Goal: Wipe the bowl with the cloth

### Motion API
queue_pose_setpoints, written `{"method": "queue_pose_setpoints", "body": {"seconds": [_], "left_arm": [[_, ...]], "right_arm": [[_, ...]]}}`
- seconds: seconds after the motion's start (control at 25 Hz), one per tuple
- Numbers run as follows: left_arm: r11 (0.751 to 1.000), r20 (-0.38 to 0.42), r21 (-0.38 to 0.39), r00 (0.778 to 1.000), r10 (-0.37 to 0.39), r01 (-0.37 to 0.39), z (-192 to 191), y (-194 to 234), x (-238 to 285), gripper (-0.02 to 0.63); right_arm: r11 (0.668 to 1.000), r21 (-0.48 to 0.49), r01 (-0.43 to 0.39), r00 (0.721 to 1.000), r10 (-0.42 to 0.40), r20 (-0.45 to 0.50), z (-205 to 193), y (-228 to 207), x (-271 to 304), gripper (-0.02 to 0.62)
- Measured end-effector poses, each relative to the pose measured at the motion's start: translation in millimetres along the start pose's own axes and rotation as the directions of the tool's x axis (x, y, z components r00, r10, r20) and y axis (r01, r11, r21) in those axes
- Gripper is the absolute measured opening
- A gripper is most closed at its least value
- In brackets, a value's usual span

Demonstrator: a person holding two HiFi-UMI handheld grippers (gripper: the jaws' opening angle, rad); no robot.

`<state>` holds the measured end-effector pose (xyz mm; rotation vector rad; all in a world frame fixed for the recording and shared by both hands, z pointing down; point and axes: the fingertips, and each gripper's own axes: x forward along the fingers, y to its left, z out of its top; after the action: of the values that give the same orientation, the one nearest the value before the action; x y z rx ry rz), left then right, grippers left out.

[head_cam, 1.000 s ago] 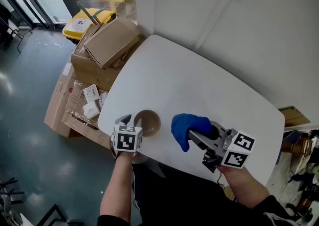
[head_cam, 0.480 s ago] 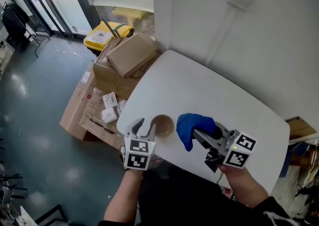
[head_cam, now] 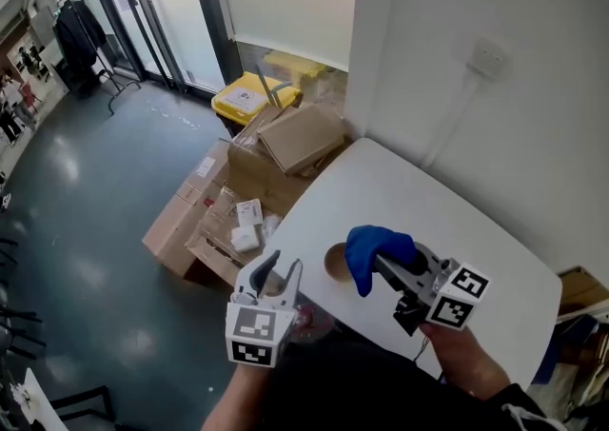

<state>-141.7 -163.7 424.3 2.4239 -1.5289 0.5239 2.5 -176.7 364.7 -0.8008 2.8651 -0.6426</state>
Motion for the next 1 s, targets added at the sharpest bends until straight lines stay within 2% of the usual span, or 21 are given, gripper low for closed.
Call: {"method": "queue_pose_setpoints", "body": {"seconds": [0.24, 0.56, 0.68, 0.8, 1.0], "left_arm": [[0.998, 0.107, -0.034, 0.993, 0.05, -0.046, 20, 28, -55, 0.14], [0.995, 0.188, -0.054, 0.978, 0.09, -0.081, 34, 50, -109, 0.124], [0.994, 0.21, -0.04, 0.972, 0.106, -0.1, 41, 55, -122, 0.12], [0.992, 0.226, -0.059, 0.966, 0.123, -0.112, 47, 60, -129, 0.118], [0.989, 0.196, -0.065, 0.97, 0.144, -0.133, 44, 67, -136, 0.115]], "right_arm": [[0.996, -0.078, -0.041, 0.999, 0.042, 0.011, 11, 39, 27, 0.077], [0.978, -0.178, -0.106, 0.993, 0.114, 0.03, 22, 100, 45, 0.077], [0.97, -0.211, -0.122, 0.991, 0.131, 0.031, 25, 115, 47, 0.077], [0.97, -0.215, -0.116, 0.992, 0.124, 0.027, 24, 117, 52, 0.077], [0.971, -0.213, -0.112, 0.992, 0.121, 0.027, 22, 120, 60, 0.076]]}}
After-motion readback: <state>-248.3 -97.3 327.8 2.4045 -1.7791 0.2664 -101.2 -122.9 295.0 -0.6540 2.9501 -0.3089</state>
